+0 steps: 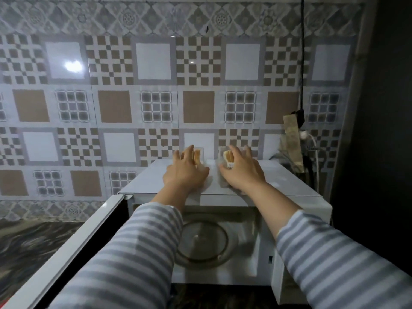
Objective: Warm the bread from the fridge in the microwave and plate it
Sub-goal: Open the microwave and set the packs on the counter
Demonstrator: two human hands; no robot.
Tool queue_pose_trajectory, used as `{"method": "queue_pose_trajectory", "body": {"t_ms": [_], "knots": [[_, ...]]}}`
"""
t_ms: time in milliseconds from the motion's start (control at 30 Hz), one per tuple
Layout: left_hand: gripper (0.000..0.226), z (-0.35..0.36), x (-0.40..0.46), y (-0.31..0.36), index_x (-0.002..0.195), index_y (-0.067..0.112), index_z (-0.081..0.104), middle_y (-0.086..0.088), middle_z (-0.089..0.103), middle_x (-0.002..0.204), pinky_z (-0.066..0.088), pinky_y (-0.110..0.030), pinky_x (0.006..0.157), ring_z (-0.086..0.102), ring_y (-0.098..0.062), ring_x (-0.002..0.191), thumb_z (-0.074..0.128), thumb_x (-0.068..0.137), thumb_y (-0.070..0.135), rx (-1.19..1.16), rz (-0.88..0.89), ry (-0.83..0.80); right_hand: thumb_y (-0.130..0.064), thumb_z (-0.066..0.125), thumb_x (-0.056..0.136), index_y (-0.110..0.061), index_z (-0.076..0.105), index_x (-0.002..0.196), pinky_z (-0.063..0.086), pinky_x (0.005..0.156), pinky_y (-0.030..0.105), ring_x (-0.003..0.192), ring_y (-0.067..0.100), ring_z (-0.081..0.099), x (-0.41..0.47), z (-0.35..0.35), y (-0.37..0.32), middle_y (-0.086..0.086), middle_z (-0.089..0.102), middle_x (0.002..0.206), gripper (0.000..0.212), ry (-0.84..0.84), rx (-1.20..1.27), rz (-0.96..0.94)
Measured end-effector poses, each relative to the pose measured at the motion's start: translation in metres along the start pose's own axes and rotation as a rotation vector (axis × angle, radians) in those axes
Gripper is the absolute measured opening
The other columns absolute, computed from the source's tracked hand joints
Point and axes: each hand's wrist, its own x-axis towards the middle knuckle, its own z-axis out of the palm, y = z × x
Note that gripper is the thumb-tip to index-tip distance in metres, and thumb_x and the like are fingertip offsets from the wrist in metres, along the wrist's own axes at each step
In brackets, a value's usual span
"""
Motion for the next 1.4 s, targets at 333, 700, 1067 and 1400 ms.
{"method": "queue_pose_trajectory", "body": {"t_ms": [333, 700, 1067, 1400], "knots": [[0.07, -0.001, -0.002, 0.0, 0.149, 0.041, 0.013, -0.01, 0.038, 0.147, 0.044, -0.045, 0.094, 0.049, -0.033, 0.124, 0.048, 0.089, 0.05, -0.014, -0.042, 0.079, -0.041, 0.062, 0.083, -0.045, 0.019, 0.146, 0.044, 0.081, 0.037, 0.118, 0.031, 0.05, 0.007, 0.006, -0.007, 0.006, 0.04, 0.143, 0.076, -0.037, 0.11, 0.178], [0.073, -0.03, -0.098, -0.003, 0.148, 0.041, 0.02, -0.004, 0.047, 0.134, 0.04, -0.033, 0.068, 0.057, -0.026, 0.11, 0.057, 0.085, 0.05, -0.064, 0.049, 0.207, -0.042, 0.066, 0.079, -0.049, 0.026, 0.142, 0.044, 0.074, 0.032, 0.107, 0.024, 0.053, -0.089, -0.032, -0.027, 0.003, 0.044, 0.135, 0.075, 0.066, 0.14, 0.13], [0.068, -0.045, -0.235, -0.039, 0.145, 0.046, 0.023, -0.001, 0.048, 0.134, 0.041, -0.031, 0.072, 0.056, -0.024, 0.113, 0.047, 0.085, 0.066, -0.105, 0.064, 0.122, -0.042, 0.062, 0.08, -0.049, 0.024, 0.143, 0.046, 0.079, 0.033, 0.108, 0.023, 0.054, -0.246, -0.041, -0.049, 0.003, 0.045, 0.13, 0.073, 0.052, 0.159, 0.2], [0.078, 0.023, -0.326, -0.091, 0.144, 0.039, 0.034, -0.002, 0.05, 0.134, 0.046, -0.034, 0.097, 0.056, -0.025, 0.118, 0.066, 0.073, 0.047, -0.388, -0.092, -0.059, -0.041, 0.064, 0.079, -0.049, 0.028, 0.142, 0.045, 0.085, 0.033, 0.114, 0.024, 0.052, -0.345, 0.03, -0.013, 0.003, 0.045, 0.13, 0.072, -0.053, 0.159, 0.341]]}}
